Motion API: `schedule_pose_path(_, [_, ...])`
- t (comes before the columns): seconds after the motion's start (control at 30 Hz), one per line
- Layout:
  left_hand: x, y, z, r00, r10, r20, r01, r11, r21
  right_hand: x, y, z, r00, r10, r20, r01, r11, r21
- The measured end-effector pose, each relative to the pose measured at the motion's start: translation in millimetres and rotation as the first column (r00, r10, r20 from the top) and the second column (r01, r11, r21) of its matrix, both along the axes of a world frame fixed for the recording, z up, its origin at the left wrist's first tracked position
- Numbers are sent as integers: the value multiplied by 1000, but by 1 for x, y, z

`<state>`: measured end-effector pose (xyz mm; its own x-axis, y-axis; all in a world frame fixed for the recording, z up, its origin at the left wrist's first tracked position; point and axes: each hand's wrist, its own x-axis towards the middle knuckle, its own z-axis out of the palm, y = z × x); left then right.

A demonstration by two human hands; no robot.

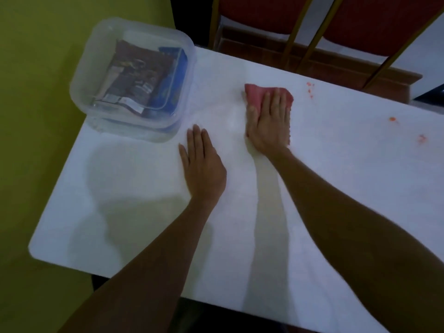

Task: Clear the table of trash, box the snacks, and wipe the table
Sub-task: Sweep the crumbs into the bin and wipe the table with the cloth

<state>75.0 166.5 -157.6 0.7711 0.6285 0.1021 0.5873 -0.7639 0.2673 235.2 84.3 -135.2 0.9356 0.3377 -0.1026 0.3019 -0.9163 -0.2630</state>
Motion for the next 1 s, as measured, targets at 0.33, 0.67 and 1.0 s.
schedule_pose_path(0.33, [4, 2, 2, 1000, -11, 26, 12, 999, -44, 27, 35, -5, 971, 236, 23, -237, 971, 40])
schedule_pose_path(0.67, [-1, 6, -2, 999, -26, 46, 27, 999, -18, 3, -33, -6, 932, 356, 66, -361, 928, 95])
schedule_pose_path(1.0, [60, -43, 18, 980, -197, -4, 195, 970, -147, 21, -40, 18, 813, 580, -54, -581, 814, 3])
